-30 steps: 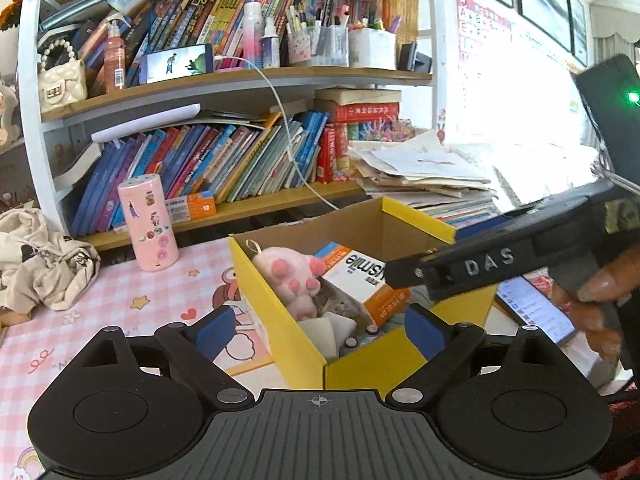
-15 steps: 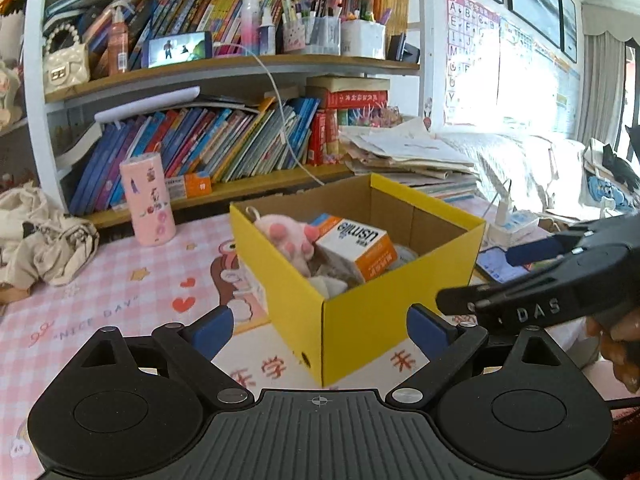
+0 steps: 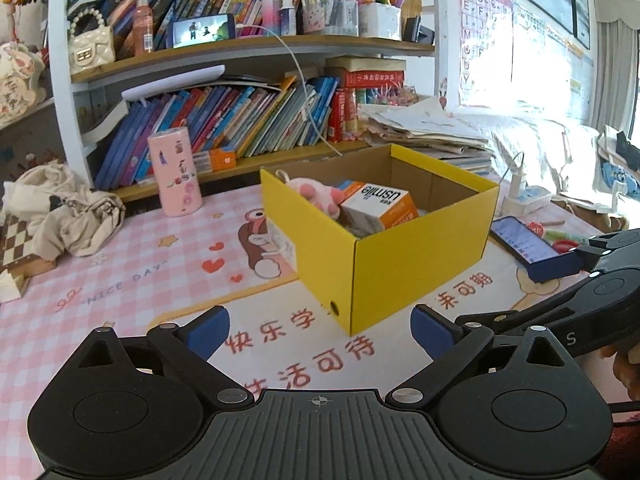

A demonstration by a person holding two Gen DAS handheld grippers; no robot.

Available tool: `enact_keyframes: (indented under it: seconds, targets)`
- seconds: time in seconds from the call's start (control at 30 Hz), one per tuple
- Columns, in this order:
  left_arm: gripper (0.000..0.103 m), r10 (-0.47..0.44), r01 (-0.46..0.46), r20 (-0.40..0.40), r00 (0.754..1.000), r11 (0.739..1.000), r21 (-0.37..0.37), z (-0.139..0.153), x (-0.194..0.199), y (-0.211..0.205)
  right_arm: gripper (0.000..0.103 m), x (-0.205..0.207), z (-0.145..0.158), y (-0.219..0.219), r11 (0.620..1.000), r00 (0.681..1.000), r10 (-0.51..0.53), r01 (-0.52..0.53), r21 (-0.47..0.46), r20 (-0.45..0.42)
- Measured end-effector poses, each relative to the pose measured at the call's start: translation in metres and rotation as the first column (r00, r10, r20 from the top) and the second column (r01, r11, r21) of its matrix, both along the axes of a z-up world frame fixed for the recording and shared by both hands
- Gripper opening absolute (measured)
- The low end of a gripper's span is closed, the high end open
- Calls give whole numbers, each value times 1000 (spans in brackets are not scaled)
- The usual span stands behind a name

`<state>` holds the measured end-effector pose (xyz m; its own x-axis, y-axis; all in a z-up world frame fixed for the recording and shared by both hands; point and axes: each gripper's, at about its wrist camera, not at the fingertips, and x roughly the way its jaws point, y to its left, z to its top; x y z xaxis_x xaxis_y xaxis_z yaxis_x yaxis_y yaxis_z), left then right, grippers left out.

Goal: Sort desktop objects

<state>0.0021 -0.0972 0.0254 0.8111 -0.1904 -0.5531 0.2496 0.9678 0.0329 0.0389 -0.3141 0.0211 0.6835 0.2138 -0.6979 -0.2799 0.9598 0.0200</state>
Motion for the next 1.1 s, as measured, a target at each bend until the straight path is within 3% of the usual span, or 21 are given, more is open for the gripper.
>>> enact_keyframes:
  seconds: [0.37,1.1]
  targets:
    - [101,52,-55,-40,998,995,-79,-3,-12,25,103,-13,-4,11,1000,1000,-5,5,-21,-16]
    - [103,145,-149,-64,987,987,-63,-5,-21,47,103,-17,-2,37,997,998,62,-63,-48,-21]
